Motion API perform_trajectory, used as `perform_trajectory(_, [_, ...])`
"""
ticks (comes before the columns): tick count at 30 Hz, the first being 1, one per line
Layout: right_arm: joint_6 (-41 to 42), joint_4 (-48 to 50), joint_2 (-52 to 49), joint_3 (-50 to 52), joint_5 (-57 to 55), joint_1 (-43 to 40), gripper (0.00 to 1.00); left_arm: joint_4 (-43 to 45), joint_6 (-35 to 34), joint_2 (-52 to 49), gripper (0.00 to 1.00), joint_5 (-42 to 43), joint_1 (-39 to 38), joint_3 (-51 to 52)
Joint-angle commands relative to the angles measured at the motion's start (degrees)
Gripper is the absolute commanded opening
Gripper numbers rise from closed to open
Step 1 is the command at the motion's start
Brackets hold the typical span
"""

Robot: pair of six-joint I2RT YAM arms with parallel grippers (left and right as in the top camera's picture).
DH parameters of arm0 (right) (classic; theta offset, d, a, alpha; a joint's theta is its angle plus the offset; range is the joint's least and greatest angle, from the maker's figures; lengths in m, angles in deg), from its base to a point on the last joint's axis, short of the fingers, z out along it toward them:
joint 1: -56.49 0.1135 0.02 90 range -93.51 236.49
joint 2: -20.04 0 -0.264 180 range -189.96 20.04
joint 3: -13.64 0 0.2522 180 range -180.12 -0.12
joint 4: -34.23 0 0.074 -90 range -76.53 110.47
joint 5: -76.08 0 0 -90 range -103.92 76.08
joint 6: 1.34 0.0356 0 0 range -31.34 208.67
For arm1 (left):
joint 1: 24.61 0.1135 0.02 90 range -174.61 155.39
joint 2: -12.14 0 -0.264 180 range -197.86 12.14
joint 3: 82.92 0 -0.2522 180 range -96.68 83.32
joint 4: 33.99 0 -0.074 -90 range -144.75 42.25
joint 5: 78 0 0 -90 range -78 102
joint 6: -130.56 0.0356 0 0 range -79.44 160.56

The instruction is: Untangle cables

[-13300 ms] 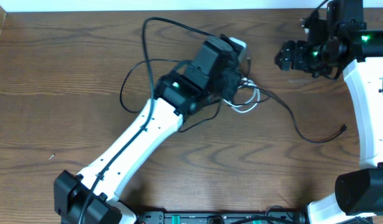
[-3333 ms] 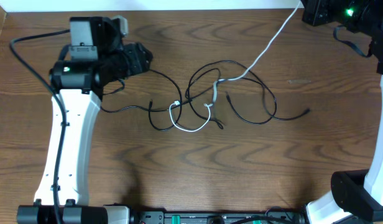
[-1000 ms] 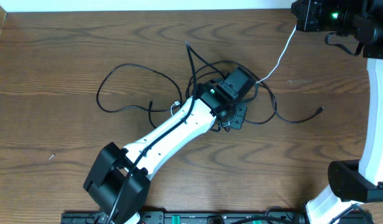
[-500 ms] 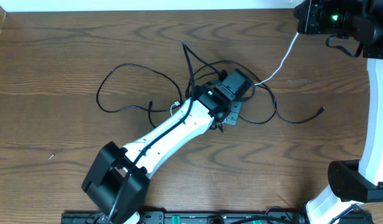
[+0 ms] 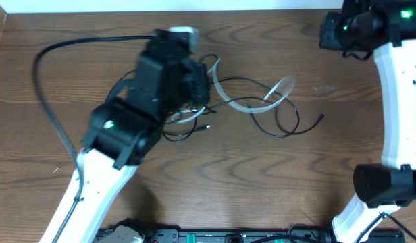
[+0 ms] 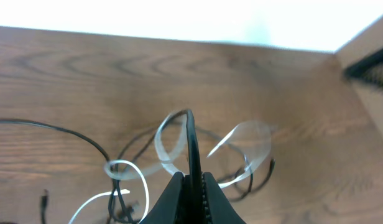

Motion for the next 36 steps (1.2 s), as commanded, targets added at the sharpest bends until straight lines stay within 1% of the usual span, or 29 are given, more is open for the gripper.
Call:
perform_trajectory(1, [0.24,0.79,-1.42,2.67,-0.94,-1.03,0.35,0.31,0.94,0.26,0.07,0.94,2.16,-0.09])
perform_trajectory(2, [-1.29,0.90,-1.68,3.02,0.37,-1.11,0.50,0.57,0.92,0.42,0.08,0.96,2.69,-0.09])
perform_trajectory(4, [-5.86,1.01,-1.92,3.04,4.90,-1.07,0.70,1.20,0.92,0.39,0.07,0.98,3.21,-0.09])
perform_trajectory(6, [-10.43,1.27,-1.90,3.02,10.29,-0.96,0.84,2.03,0.94,0.13,0.08,0.96,3.32,-0.09])
perform_trajectory(8, [-14.12,1.46,-1.81,3.02,15.87,-0.83,0.90,2.97,0.94,-0.20,0.08,0.96,3.32,-0.09])
perform_trajectory(11, [-17.35,1.81,-1.88,3.04,22.27,-0.42,0.91,4.52,0.92,-0.57,0.07,0.96,3.32,-0.09])
perform_trajectory(13, [-18.29,2.51,-1.92,3.04,24.37,0.02,0.91,5.77,0.90,-0.57,0.07,0.96,3.32,-0.09])
perform_trajectory(15, [-18.27,3.61,-2.23,3.06,24.50,0.83,0.91,7.74,0.87,-0.48,0.07,1.22,3.32,-0.11])
perform_trajectory(20, [-18.80,4.79,-3.98,3.08,24.52,3.08,0.91,12.68,0.44,0.00,0.07,5.49,3.32,-0.11])
perform_trajectory(25, [-24.17,5.44,-7.48,3.08,28.17,4.98,0.90,15.23,-1.92,0.63,0.07,8.31,3.32,-0.15])
perform_trajectory(30, [-30.49,6.58,-10.75,3.08,34.67,5.81,0.90,14.10,-5.18,1.29,0.07,8.52,3.39,-0.15])
perform_trajectory(32, [-33.09,6.93,-12.09,3.08,37.09,6.10,0.91,14.08,-5.57,1.38,0.07,11.32,3.96,-0.15])
perform_trajectory(36, [-38.12,7.74,-14.67,3.08,43.28,6.75,0.91,14.27,-9.05,1.27,0.07,16.94,6.34,-0.15])
